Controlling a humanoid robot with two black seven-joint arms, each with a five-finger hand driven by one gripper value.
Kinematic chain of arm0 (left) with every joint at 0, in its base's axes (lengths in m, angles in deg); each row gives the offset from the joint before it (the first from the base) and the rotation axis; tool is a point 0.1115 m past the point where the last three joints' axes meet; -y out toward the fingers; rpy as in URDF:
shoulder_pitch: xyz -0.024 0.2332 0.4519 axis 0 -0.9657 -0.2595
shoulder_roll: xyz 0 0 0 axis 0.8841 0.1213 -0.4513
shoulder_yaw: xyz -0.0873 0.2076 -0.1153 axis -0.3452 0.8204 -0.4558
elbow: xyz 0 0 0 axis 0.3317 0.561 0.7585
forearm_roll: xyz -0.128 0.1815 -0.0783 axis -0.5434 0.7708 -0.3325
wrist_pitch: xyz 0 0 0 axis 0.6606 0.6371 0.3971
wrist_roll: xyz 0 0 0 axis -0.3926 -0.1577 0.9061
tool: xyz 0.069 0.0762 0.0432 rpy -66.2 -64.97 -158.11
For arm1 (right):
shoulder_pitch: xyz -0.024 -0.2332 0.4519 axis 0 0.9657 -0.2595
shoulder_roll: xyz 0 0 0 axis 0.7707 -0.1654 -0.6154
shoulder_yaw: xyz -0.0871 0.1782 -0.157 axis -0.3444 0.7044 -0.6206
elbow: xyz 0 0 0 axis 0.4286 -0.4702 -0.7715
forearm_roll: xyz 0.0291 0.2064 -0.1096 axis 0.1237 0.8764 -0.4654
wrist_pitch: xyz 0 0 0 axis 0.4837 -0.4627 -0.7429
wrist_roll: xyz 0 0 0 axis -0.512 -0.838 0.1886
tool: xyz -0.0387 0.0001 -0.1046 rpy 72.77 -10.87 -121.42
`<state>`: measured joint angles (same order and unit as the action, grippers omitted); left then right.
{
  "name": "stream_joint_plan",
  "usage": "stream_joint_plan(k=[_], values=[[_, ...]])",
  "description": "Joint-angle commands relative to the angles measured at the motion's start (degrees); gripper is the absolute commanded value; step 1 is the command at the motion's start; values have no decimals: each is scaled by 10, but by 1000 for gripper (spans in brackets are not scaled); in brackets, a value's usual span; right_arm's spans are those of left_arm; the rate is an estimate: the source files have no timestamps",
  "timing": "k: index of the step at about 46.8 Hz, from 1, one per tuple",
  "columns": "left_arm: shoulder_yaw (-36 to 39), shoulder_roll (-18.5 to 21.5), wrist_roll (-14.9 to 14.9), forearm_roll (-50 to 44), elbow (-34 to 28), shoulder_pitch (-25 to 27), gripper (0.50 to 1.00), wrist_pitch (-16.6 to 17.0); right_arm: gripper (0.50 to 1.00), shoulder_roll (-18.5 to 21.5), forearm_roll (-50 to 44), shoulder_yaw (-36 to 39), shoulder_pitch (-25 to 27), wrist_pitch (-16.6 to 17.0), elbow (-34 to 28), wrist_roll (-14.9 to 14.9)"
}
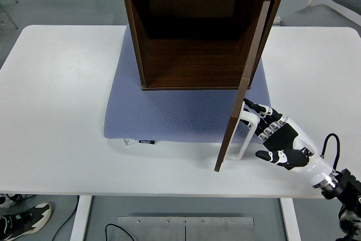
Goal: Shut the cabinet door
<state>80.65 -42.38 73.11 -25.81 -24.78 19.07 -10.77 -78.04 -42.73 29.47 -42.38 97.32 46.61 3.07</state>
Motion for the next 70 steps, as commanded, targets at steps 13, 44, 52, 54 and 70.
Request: stream_joint_plan(k=[13, 44, 52, 54, 70], values=[[0, 0, 0, 0, 0, 0, 1000, 0, 1000, 19, 0, 0, -11, 0, 0, 0], [0, 0, 0, 0, 0, 0, 1000, 0, 1000, 69, 3, -3, -34, -92, -13, 0], [0, 0, 0, 0, 0, 0, 1000, 0, 1000, 77, 3, -12, -41, -100, -19, 0], [0, 0, 0, 0, 0, 0, 1000, 0, 1000, 78, 3, -18, -42, -100, -19, 0], [0, 0, 0, 0, 0, 0, 1000, 0, 1000, 106, 0, -38, -54, -104, -24, 0]])
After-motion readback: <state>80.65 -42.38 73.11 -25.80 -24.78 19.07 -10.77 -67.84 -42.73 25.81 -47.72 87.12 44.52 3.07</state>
